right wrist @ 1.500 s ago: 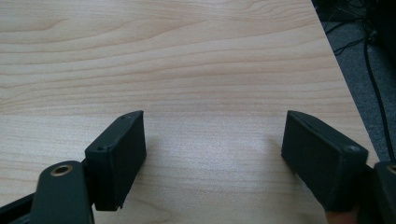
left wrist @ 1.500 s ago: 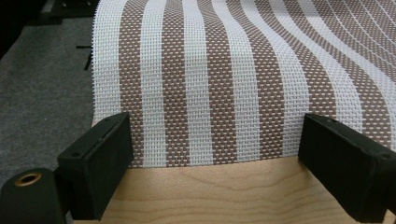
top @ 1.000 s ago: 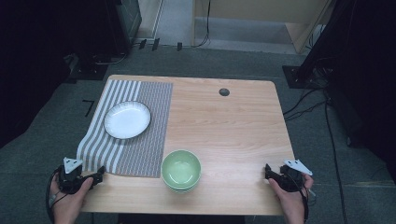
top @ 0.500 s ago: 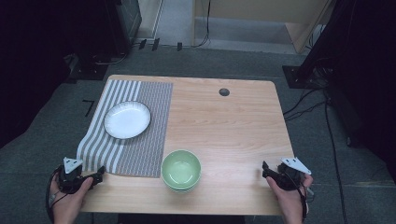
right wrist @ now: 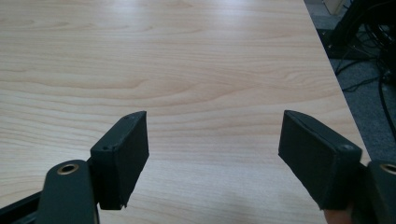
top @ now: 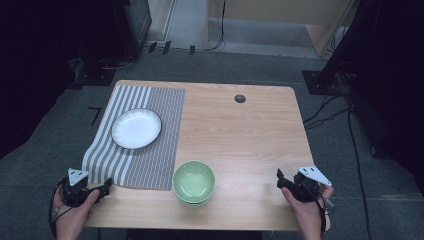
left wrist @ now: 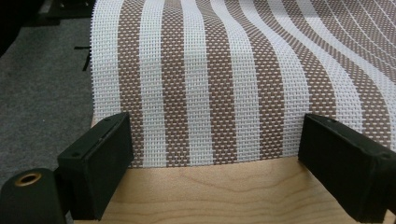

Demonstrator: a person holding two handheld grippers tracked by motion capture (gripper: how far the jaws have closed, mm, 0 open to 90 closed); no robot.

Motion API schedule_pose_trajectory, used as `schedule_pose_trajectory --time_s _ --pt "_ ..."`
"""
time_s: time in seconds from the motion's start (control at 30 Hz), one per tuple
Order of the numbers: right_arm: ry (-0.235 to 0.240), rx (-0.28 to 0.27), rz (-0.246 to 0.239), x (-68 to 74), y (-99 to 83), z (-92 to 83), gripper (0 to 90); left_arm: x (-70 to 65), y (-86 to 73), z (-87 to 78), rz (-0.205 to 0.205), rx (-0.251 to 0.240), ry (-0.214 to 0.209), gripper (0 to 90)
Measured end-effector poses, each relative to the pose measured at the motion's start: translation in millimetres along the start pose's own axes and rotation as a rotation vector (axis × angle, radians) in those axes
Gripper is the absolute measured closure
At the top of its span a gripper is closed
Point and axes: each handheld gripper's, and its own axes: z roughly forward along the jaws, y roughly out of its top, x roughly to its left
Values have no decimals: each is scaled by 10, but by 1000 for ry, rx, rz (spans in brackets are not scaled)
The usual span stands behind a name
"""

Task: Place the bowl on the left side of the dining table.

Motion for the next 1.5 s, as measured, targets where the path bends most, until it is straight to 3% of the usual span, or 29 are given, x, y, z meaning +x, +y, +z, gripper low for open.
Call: schedule_pose_trajectory --time_s 0.23,0.5,0.67,1.2,1.5 --pt "28 -19 -18 101 70 -55 252 -1 1 0 0 0 0 93" --pt "59 -47 -39 236 136 -109 266 3 6 -6 -38 -8 -2 94" --pt "87 -48 -35 284 150 -114 289 -3 24 -26 -41 -15 -6 95" --pt "174 -72 -47 510 228 -189 320 -144 124 -136 -1 -49 -17 96" --pt "206 -78 -68 633 234 -195 331 -269 189 -209 14 -77 -47 96"
